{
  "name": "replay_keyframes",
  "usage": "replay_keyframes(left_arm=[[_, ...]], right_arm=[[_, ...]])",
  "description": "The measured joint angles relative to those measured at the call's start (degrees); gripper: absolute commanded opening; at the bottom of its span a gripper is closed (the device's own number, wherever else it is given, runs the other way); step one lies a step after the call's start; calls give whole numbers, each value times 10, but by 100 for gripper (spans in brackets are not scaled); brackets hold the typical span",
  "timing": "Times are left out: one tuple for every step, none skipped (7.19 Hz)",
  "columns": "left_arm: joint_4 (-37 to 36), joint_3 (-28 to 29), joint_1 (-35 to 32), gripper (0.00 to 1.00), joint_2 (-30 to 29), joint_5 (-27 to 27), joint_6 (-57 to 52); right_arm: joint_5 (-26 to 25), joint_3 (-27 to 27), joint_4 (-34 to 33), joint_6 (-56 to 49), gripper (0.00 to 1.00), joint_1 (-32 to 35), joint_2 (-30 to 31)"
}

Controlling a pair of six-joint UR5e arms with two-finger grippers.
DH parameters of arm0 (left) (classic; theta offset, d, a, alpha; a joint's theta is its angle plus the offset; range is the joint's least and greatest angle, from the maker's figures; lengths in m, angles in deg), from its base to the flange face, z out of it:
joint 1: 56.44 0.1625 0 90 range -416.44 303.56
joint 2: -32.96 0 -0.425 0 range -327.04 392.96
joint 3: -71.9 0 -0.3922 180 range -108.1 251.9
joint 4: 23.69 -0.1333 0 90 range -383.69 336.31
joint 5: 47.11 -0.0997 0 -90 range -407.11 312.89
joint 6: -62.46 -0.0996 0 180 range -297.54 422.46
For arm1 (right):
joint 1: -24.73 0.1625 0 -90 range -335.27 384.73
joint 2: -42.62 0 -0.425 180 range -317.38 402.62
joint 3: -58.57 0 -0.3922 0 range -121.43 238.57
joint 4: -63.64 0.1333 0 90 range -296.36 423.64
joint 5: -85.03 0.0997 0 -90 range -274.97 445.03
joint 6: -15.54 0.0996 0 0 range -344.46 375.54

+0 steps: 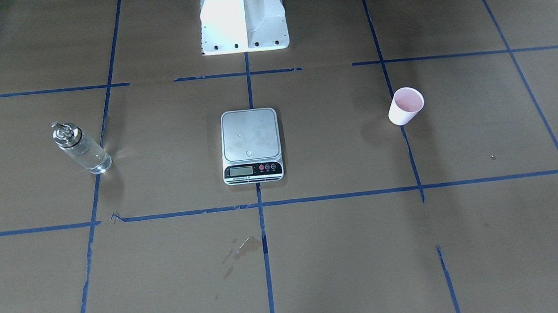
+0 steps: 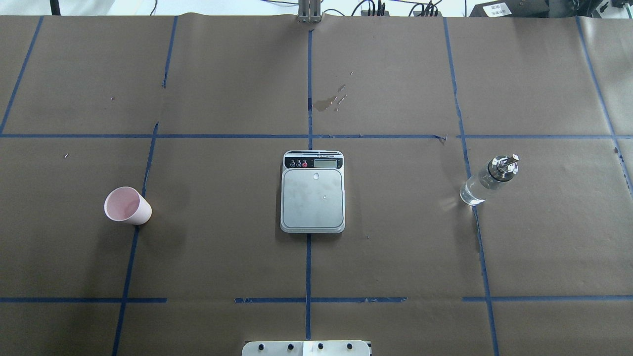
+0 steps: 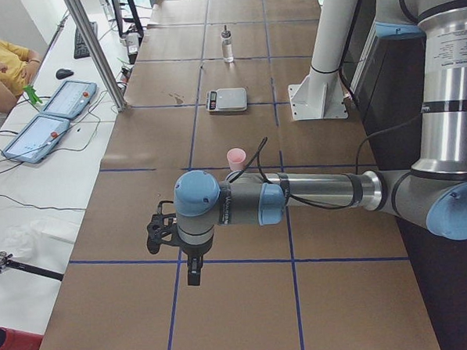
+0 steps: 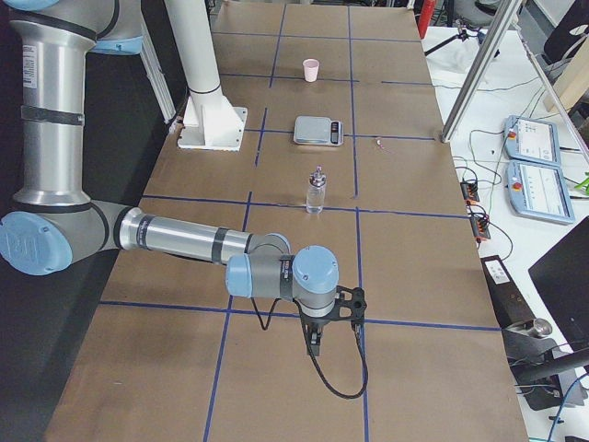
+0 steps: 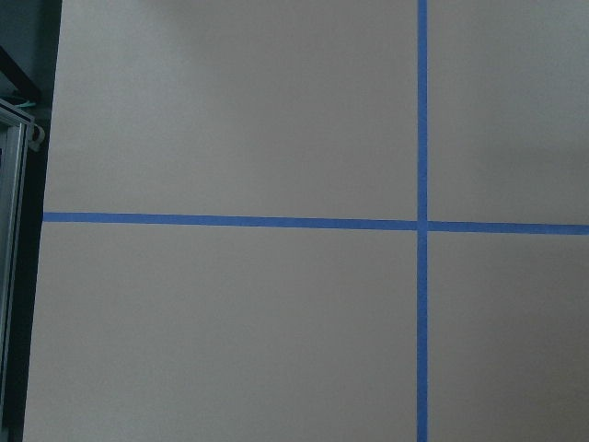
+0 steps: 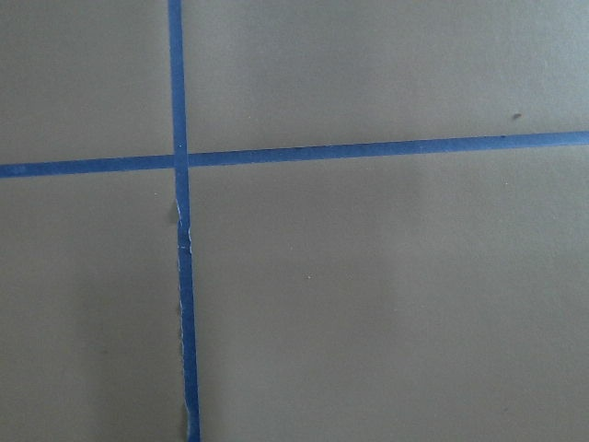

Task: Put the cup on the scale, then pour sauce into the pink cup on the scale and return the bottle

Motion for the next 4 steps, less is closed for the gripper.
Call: replay_keyframes(left_arm=[[5,0,1,100,1,0,-4],[10,-1,2,100,1,1,-11],[18,-2,3,100,2,3,-16],[31,-2,5,100,3,8,-18]], right_arm=[[0,0,0,0,100,0,0],[0,0,0,0,100,0,0],[1,1,1,1,100,-1,0],[1,2,9,2,100,-1,-1]])
